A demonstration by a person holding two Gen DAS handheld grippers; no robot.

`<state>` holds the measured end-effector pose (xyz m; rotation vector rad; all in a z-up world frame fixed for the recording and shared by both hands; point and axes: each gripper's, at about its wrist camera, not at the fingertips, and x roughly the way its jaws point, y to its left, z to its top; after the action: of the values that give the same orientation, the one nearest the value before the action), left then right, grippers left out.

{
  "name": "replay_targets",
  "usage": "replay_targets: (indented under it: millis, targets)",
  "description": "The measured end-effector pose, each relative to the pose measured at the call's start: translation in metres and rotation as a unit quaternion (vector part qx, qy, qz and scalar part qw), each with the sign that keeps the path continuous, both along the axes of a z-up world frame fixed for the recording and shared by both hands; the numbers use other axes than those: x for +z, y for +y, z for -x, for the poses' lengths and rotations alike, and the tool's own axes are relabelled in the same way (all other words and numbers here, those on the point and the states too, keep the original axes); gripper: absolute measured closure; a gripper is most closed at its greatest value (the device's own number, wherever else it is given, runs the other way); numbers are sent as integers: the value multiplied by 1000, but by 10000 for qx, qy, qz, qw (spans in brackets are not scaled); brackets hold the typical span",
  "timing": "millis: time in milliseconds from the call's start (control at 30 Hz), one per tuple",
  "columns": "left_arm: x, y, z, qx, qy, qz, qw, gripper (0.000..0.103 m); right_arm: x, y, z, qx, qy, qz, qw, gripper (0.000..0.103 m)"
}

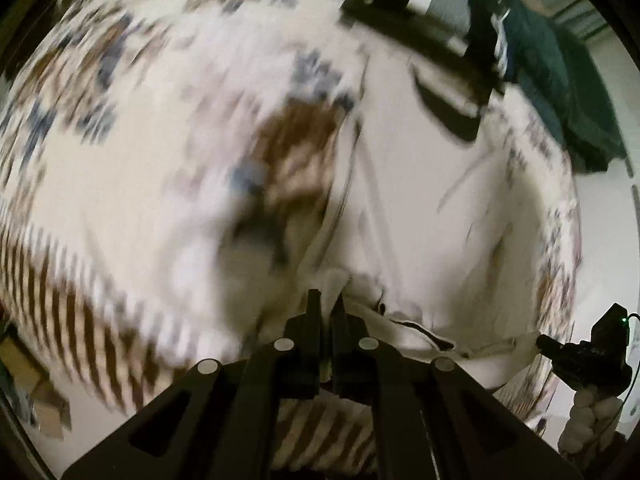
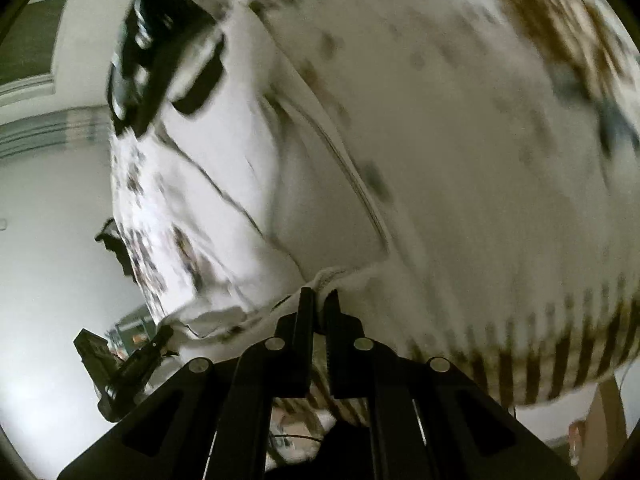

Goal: Fold small clothes

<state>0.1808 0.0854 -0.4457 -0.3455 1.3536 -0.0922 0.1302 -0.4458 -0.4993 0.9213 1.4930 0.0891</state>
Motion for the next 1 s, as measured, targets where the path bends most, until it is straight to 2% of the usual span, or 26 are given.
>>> replay_targets:
  millis: [100, 167, 233, 267, 300, 333, 367, 400, 433, 567, 633, 667, 700, 733, 867, 933, 1000]
  targets:
    - [-5, 2, -57, 117, -403, 115, 9991, 97, 8, -3, -53, -92, -359, 260, 9990, 98]
    - [-6, 3, -87, 278, -522, 174, 9981, 97, 1, -6, -92, -207, -427, 329, 9983, 96]
    - [-9, 12, -112, 446, -509, 271, 9973, 96, -6, -16, -111, -282, -358, 284, 9986, 83]
    - [-10, 20, -119, 556, -547, 284, 9965, 95, -6, -15, -116, -288, -330, 333, 9985, 65]
    - [-12, 25, -121, 603, -542, 279, 9963, 86, -5, -5, -122, -304, -353, 457, 9979, 50]
    - [-15, 31, -121, 623, -534, 354, 9960, 67, -1, -7, -123, -258, -413, 680, 9965, 48]
    - [-20, 33, -119, 603, -531, 385, 9960, 55, -3, 0, -125, -208, -417, 811, 9956, 48]
    - [-23, 33, -117, 567, -523, 352, 9964, 38, -6, 0, -126, -116, -385, 934, 9948, 48]
    - [-28, 32, -116, 512, -488, 298, 9970, 38, -11, 4, -127, -56, -343, 998, 9944, 48]
    - [-64, 6, -116, -79, -58, 125, 9999, 38, -40, 16, -133, 230, -196, 1131, 9931, 48]
    - [-77, -6, -117, -284, 5, 28, 9996, 39, -51, 20, -138, 342, -194, 1166, 9924, 48]
    - [-84, -11, -118, -334, 9, -30, 9994, 45, -57, 23, -141, 380, -171, 1170, 9923, 57]
    - [-88, -15, -118, -396, -34, 53, 9992, 82, -60, 25, -143, 361, -214, 1124, 9928, 86]
    - [-92, -18, -119, -462, -16, 111, 9989, 99, -62, 28, -145, 356, -285, 1093, 9930, 97]
    - [-82, -14, -122, -383, -175, 163, 9990, 100, -46, 35, -151, 294, -588, 1550, 9857, 100]
    - [-85, -6, -129, -294, 22, 118, 9995, 97, -52, 38, -155, 509, -312, 1880, 9804, 100]
    - [-88, 5, -139, -235, 262, 101, 9993, 97, -64, 37, -160, 675, 17, 1876, 9799, 95]
